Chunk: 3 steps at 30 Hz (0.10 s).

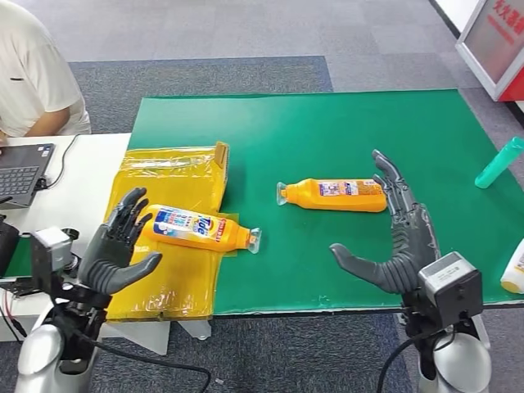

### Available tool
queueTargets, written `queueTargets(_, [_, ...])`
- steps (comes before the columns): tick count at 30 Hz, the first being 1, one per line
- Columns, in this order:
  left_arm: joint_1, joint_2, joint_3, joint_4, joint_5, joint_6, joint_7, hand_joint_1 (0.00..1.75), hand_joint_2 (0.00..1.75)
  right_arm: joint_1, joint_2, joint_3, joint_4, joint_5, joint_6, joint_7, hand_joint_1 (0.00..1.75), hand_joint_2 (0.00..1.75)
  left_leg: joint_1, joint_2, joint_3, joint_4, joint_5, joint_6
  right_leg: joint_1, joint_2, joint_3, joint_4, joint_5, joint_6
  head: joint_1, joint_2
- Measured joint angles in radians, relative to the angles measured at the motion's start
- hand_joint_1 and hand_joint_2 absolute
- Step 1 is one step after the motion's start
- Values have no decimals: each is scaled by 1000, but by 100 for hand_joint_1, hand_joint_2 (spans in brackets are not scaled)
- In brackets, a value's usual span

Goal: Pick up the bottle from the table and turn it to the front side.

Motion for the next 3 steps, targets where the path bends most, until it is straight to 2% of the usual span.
queueTargets(3, [47,21,9,-32,79,2,-43,0,175,7,-2,0,32,0,-7,33,0,175,0,0,1,0,0,0,0,0,0,0,0,0,0,0])
